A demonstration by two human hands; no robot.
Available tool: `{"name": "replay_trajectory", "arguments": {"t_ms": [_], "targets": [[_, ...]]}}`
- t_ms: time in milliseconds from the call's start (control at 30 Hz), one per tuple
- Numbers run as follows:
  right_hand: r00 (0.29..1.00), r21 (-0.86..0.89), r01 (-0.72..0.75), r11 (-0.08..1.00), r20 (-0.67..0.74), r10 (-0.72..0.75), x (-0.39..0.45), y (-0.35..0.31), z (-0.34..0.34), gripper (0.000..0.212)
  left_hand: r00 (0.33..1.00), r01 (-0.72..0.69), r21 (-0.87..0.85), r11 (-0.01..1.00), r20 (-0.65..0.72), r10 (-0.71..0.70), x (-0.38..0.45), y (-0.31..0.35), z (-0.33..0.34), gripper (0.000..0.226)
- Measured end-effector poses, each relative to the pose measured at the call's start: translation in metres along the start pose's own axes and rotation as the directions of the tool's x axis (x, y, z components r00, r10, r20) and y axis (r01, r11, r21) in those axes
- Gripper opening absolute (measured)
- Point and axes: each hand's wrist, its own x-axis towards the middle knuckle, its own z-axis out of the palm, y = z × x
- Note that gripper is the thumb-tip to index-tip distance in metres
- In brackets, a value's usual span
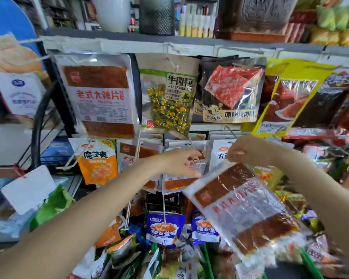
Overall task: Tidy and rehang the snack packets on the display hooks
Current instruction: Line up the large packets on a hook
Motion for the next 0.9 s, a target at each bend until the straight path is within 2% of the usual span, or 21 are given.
{"name": "replay_trajectory", "arguments": {"t_ms": [67, 100, 133, 200, 267, 333, 367, 433, 533, 633, 733, 800, 900], "targets": [[0.991, 0.06, 0.086, 0.994, -0.105, -0.08, -0.005, -0.014, -0.019, 0.02, 0.998, 0.028, -0.163, 0.986, -0.053, -0.037, -0.012, 0.009, -0.003, 0.043], [0.975, 0.093, 0.131, 0.987, -0.194, -0.111, -0.004, -0.023, -0.029, 0.019, 0.992, -0.01, -0.258, 0.966, -0.121, -0.022, -0.019, 0.012, -0.005, 0.025], [0.951, 0.142, 0.18, 0.973, -0.277, -0.136, 0.0, -0.034, -0.038, 0.018, 0.977, -0.026, -0.334, 0.942, -0.207, -0.047, -0.03, 0.013, -0.008, 0.019], [0.904, 0.244, 0.277, 0.929, -0.394, -0.166, 0.011, -0.057, -0.052, 0.016, 0.937, -0.021, -0.451, 0.892, -0.321, -0.14, -0.055, 0.011, -0.019, 0.042], [0.863, 0.249, 0.351, 0.903, -0.46, -0.209, 0.026, -0.078, -0.06, 0.016, 0.907, -0.021, -0.485, 0.874, -0.377, -0.188, -0.079, 0.001, -0.042, 0.039], [0.831, 0.229, 0.38, 0.896, -0.511, -0.222, 0.045, -0.099, -0.061, 0.019, 0.847, -0.007, -0.567, 0.823, -0.441, -0.297, -0.1, -0.006, -0.07, 0.045], [0.813, 0.226, 0.389, 0.893, -0.541, -0.217, 0.055, -0.109, -0.061, 0.02, 0.835, -0.011, -0.562, 0.827, -0.46, -0.302, -0.113, -0.01, -0.082, 0.047], [0.77, 0.248, 0.414, 0.876, -0.609, -0.191, 0.072, -0.131, -0.062, 0.019, 0.816, -0.05, -0.56, 0.827, -0.5, -0.289, -0.131, -0.031, -0.104, 0.034], [0.712, 0.291, 0.422, 0.858, -0.692, -0.116, 0.1, -0.167, -0.067, 0.017, 0.74, -0.044, -0.392, 0.919, -0.631, -0.234, -0.158, -0.058, -0.132, 0.01], [0.624, 0.32, 0.415, 0.852, -0.782, -0.01, 0.126, -0.201, -0.078, 0.026, 0.62, -0.022, -0.247, 0.969, -0.764, -0.181, -0.17, -0.079, -0.161, 0.014], [0.519, 0.357, 0.441, 0.824, -0.85, 0.09, 0.147, -0.226, -0.088, 0.022, 0.495, 0.061, -0.05, 0.997, -0.866, -0.074, -0.169, -0.087, -0.187, 0.018], [0.506, 0.396, 0.415, 0.819, -0.849, 0.154, 0.156, -0.232, -0.09, 0.021, 0.437, 0.118, 0.074, 0.99, -0.9, 0.015, -0.163, -0.09, -0.195, 0.02], [0.489, 0.431, 0.358, 0.828, -0.842, 0.227, 0.16, -0.231, -0.089, 0.021, 0.362, 0.13, 0.186, 0.974, -0.923, 0.128, -0.154, -0.096, -0.193, 0.021]]}}
